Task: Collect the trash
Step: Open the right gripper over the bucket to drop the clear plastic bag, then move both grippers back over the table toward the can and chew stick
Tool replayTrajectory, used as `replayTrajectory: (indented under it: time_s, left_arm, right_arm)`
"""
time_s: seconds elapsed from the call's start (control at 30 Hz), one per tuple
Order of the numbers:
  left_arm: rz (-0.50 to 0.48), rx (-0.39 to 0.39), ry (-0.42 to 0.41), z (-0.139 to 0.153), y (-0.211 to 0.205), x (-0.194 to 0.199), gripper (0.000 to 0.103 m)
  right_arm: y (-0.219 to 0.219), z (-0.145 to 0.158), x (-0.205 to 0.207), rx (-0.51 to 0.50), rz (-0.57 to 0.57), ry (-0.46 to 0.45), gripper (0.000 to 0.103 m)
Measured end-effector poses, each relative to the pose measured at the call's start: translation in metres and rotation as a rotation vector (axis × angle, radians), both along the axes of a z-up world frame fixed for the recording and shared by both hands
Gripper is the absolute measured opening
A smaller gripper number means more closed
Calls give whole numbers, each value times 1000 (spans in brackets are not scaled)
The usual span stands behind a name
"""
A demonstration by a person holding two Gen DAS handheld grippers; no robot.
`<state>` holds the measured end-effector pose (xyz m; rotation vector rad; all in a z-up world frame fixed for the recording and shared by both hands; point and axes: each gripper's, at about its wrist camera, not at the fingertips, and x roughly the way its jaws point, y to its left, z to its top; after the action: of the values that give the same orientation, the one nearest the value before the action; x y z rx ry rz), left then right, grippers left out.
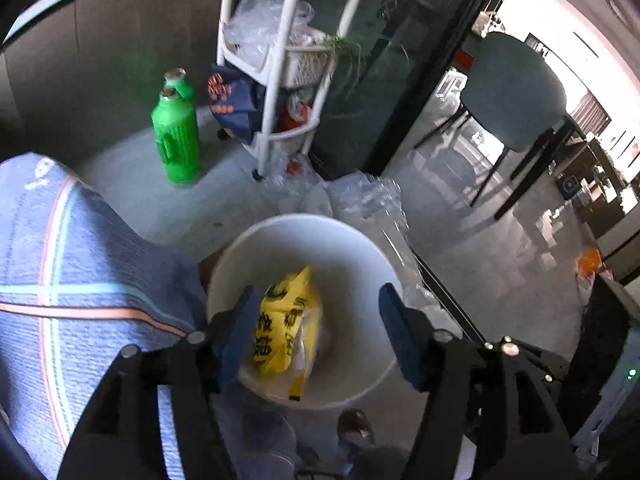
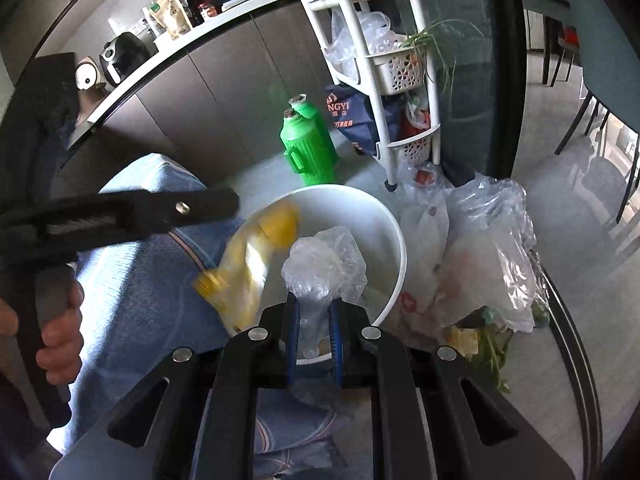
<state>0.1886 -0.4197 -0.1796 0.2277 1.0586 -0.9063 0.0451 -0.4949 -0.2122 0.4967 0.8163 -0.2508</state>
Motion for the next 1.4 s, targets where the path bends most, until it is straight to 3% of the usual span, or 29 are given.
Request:
replayTrajectory:
  time_s: [0.1,0.17,0.3,0.37,0.53,0.6,0.67,1.07,1.4]
  left_arm:
    - [22,-13,-11,6,4,3,71]
    - [46,-24,-35,12,9,3,85]
    - [83,-38,-79,24,17,4,98]
    - [100,-45,-98,29,23,4,99]
    - [140,-54,-105,39,34,6,99]
    - [156,-56,-97,40,38,7,99]
    - [164,-59,-93,42,42,8,99]
    - [262,-74,-140,91,98,-24,99]
    - [435,-103,-144,124,218,-70,99]
  right_arm:
    - [0,-5,6,10,4,5,12]
    - [1,-8,9,16,10,4,12]
    - [6,-11,19,4,31,0,18]
    - [11,-10,22,-15,44,-13,60]
    - [23,0,23,-60,93,-52,84]
    - [26,4,20,-68,103,-61,85]
    - [29,9,16,-76,111,-68,94]
    - [57,61,-18,-86,138,-127,94]
    - [120,109,-33,-109,262,-208,94]
